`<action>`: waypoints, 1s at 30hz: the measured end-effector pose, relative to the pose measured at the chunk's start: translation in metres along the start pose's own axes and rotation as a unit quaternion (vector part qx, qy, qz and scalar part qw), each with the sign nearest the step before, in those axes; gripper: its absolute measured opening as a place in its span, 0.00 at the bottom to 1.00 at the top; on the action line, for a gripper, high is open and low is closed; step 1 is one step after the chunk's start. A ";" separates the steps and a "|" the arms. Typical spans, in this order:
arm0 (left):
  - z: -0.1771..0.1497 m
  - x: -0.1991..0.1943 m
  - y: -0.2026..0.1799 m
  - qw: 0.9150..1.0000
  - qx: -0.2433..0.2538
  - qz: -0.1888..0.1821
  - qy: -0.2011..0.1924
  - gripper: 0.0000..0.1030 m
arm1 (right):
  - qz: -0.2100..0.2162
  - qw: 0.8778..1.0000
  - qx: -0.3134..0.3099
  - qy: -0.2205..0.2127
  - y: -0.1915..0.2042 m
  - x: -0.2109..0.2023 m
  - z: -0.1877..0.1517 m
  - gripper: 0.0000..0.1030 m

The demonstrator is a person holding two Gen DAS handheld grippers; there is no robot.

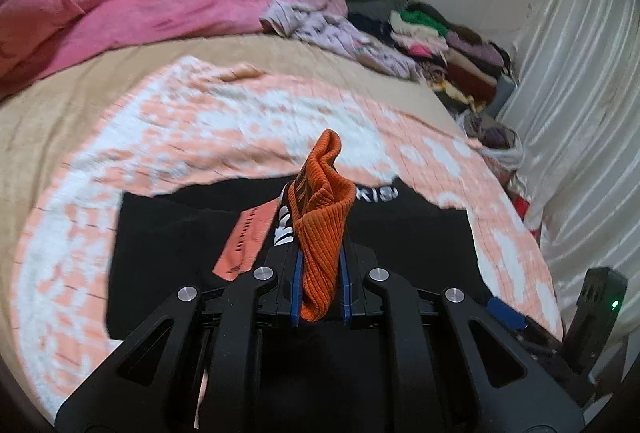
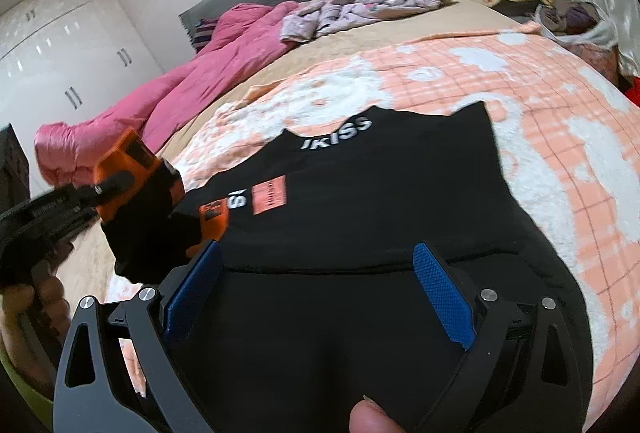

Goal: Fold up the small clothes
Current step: 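Fold the sleeve across the shirt body with the left tool, release, then grasp the folded orange cuff with the right tool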

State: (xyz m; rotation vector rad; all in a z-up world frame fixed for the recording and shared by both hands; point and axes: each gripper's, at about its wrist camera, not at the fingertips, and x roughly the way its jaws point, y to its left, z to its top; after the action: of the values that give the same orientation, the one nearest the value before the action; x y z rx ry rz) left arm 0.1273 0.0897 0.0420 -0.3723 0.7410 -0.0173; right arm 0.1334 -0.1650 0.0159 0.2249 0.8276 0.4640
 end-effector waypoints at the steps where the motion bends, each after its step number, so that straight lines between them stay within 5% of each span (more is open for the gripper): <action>1: -0.001 0.005 -0.004 1.000 0.002 -0.002 0.006 0.07 | -0.003 1.000 0.005 0.000 -0.005 -0.001 0.000 0.93; 11: -0.021 0.044 -0.032 0.997 0.029 -0.037 0.064 0.15 | -0.027 0.999 0.032 -0.009 -0.038 -0.007 0.004 0.93; 19: -0.019 0.032 -0.023 0.997 0.027 -0.053 0.057 0.40 | -0.021 1.000 0.019 0.010 -0.028 0.011 0.003 0.93; 30: -0.012 0.010 0.024 0.999 0.007 0.030 0.023 0.49 | 0.013 0.996 -0.059 0.068 0.038 0.067 -0.007 0.92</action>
State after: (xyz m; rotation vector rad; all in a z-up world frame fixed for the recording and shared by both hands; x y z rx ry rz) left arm 0.1234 0.1063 0.0193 -0.3371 0.7964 0.0249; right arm 0.1557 -0.0997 -0.0183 0.0948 0.9286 0.5553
